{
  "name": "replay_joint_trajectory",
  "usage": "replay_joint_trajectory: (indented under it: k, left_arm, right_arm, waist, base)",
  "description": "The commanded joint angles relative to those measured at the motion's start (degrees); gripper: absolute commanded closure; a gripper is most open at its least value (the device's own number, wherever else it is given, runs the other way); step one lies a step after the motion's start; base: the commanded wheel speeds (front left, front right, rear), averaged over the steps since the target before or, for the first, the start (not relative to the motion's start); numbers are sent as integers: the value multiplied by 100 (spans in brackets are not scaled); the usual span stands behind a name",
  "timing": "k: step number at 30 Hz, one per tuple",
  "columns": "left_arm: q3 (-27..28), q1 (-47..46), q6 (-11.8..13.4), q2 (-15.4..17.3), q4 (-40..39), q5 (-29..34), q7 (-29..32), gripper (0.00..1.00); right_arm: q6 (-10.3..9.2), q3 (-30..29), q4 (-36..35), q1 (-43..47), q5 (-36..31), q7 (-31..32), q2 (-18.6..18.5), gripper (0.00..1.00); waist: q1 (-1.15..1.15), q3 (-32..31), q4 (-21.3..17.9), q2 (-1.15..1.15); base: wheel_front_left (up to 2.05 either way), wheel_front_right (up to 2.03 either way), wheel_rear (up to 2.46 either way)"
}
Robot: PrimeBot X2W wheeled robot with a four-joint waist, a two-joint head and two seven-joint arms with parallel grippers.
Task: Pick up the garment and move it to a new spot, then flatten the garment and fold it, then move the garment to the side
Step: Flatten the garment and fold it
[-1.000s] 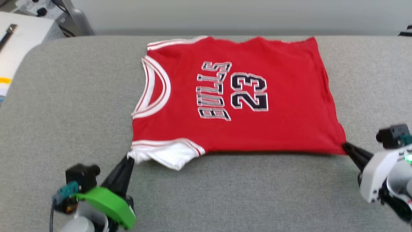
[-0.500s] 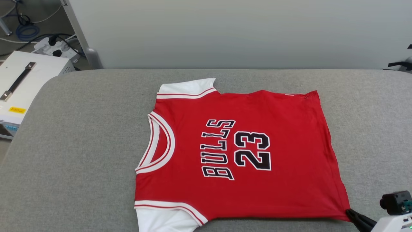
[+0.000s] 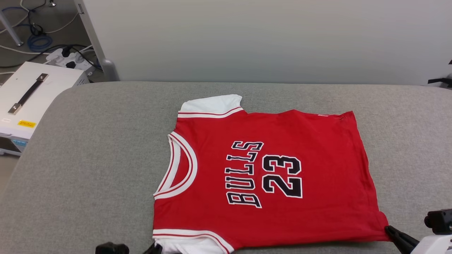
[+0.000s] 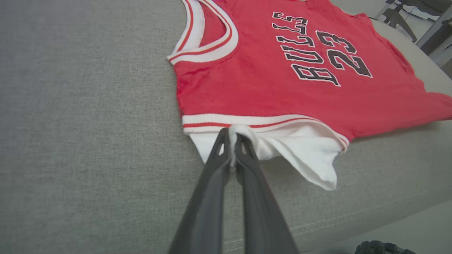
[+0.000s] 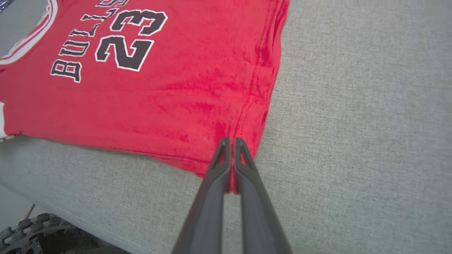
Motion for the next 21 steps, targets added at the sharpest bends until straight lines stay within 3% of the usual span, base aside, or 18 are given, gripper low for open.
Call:
replay_joint_trajectory:
  k: [1,11,21]
  left_arm:
    - [9,-276,-74,49,43,107,27,100]
    - [119,-1703,-463,128,458,330,260,100]
    - [18,-3092,-878,-71,1501,438,316,100]
  right_arm:
    - [-3,-93,-68,-59,-74,40,44,100]
    - [-3,-406,-230,-696,-173,305,344,100]
    - [-3,-270,166,-1719,-228,371,466,100]
  waist:
    - [1,16,-23,0]
    - [1,384,-202,0]
    - [1,1136,-387,0]
  base:
    - [0,0,0]
    - [0,0,0]
    - [0,0,0]
